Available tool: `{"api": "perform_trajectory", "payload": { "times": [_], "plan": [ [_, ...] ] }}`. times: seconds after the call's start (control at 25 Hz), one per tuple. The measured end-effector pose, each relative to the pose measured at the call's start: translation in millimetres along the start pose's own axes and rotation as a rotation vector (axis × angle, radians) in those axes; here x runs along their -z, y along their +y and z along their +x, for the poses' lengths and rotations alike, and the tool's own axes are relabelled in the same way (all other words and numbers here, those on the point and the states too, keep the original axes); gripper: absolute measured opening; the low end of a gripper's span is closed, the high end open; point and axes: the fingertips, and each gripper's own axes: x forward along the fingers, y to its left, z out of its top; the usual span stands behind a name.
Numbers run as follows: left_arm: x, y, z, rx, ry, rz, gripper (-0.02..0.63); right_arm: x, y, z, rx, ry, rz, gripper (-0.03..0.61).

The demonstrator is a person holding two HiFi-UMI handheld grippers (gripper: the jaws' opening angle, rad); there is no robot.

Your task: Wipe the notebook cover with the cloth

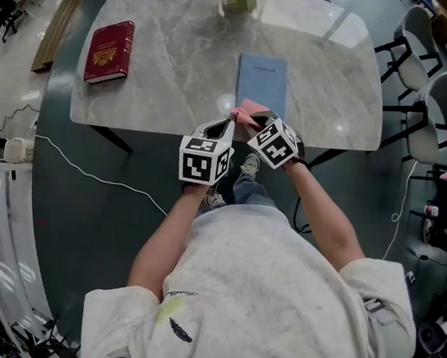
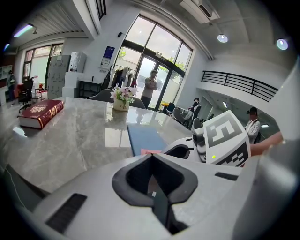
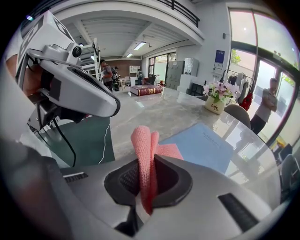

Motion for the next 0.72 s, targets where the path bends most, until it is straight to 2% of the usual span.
{"api": "perform_trajectory", "payload": {
  "times": [0.28, 0.52, 0.72],
  "plan": [
    [-8.5, -5.2, 13.0, 0.025, 0.002, 0.005, 0.006, -13.8, -22.9, -24.8, 0.052, -0.056, 0.016, 0.015],
    [-25.3, -14.2, 33.4, 0.055, 0.003, 0.024, 0.006, -33.9, -64.8, -49.1, 0.119, -0.121, 0.023, 0.015],
    [-43.9, -18.1, 54.0, 0.070, 0.002, 0.046, 0.006, -43.1, -103.2, -59.1, 0.163, -0.134, 0.020, 0.015]
  ]
}}
